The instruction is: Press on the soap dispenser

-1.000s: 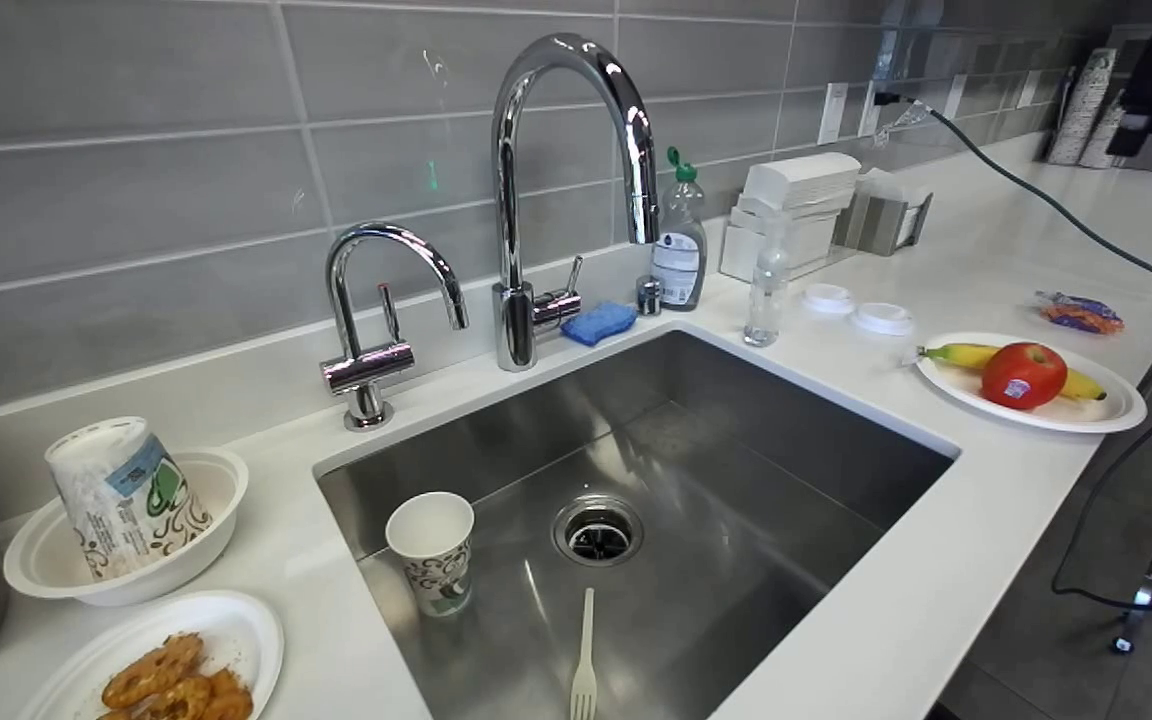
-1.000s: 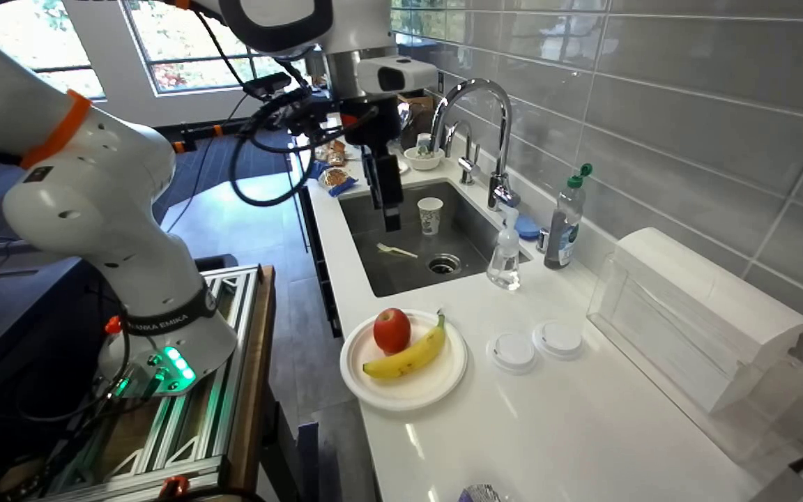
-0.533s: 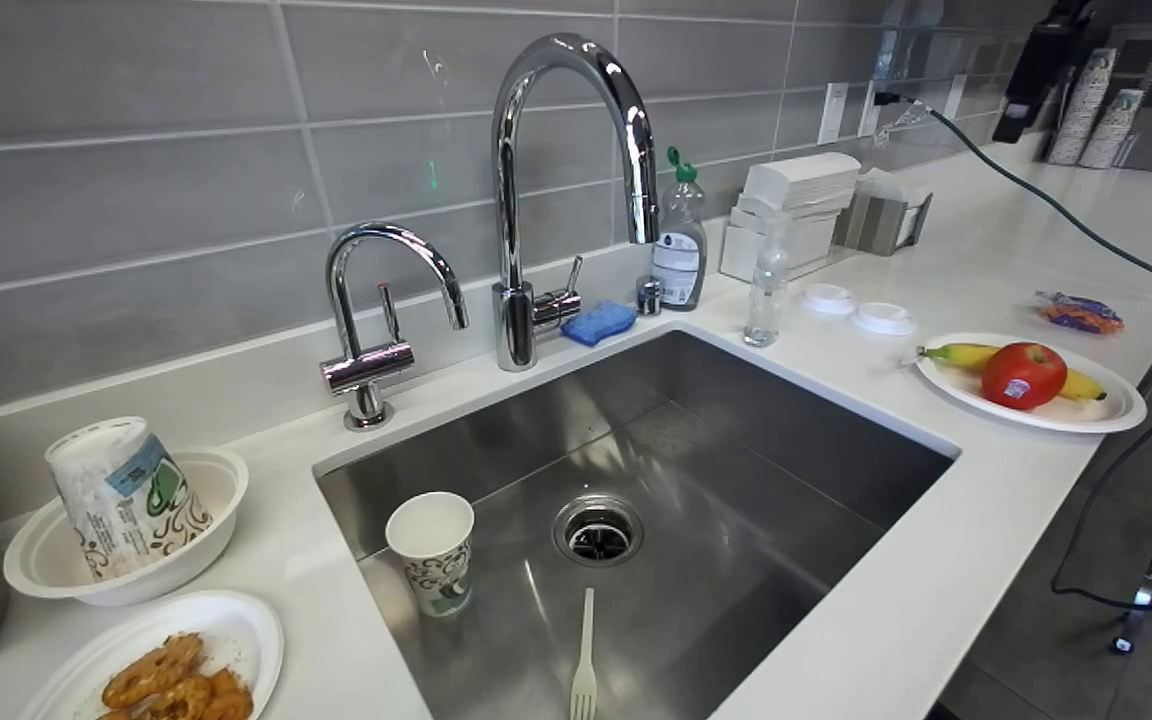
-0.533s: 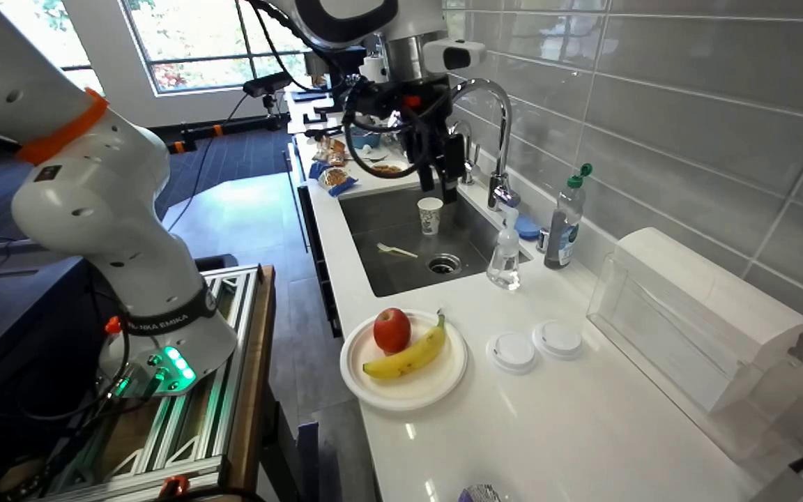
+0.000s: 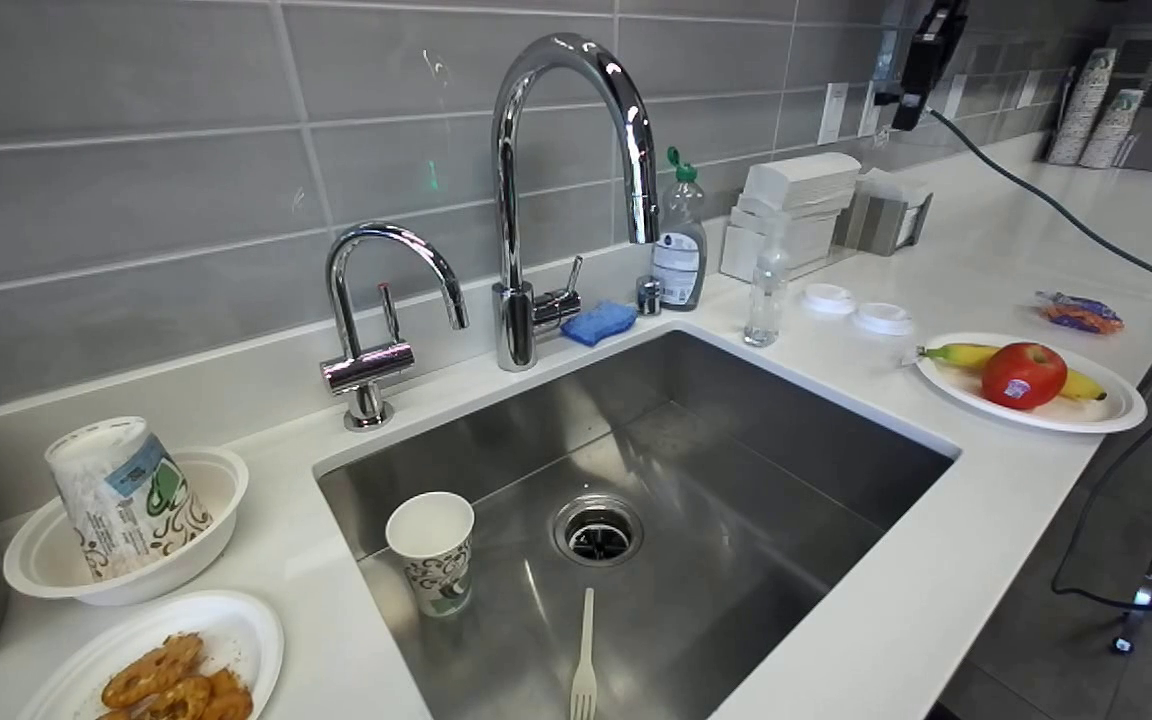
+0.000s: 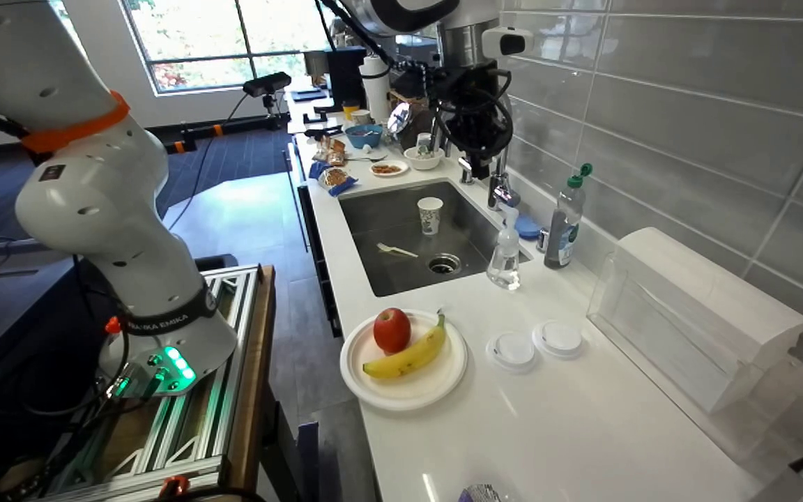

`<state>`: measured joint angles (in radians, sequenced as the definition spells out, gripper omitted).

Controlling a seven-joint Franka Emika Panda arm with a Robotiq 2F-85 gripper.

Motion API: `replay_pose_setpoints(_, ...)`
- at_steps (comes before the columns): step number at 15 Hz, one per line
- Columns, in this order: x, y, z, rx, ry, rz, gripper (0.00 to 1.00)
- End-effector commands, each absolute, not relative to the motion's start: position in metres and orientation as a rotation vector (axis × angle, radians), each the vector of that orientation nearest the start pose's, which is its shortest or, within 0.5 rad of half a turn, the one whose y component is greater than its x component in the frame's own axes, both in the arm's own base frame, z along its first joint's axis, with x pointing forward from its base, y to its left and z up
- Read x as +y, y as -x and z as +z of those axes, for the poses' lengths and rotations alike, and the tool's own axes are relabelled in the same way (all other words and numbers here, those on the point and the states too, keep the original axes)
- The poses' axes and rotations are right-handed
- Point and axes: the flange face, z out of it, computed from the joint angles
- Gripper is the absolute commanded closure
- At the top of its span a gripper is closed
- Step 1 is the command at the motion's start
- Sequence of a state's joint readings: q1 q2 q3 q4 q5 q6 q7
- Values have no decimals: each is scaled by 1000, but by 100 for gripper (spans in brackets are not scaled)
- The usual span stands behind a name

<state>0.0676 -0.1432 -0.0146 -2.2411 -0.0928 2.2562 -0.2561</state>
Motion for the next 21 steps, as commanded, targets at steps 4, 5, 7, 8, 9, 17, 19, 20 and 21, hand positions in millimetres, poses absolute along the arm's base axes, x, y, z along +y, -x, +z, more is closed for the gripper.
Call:
replay_pose_setpoints(4, 50, -559, 416, -625, 3121, -170, 100)
replay_pose_setpoints(5, 53, -563, 412, -627, 3114, -162, 100)
replay_pose_setpoints(7, 59, -572, 405, -630, 3103, -163, 100)
replay_pose_setpoints(8, 62, -576, 403, -631, 3098, -159, 100)
replay_pose_setpoints(9, 57, -564, 408, -619, 3126, -170, 99)
replay_pose_setpoints(17, 65, -581, 389, -610, 3086, -177, 100)
replay_pose_setpoints(19, 69, -588, 383, -602, 3074, -182, 100)
replay_pose_setpoints(20, 70, -591, 380, -602, 3071, -190, 100)
replay_pose_setpoints(21, 71, -594, 379, -602, 3073, -201, 100)
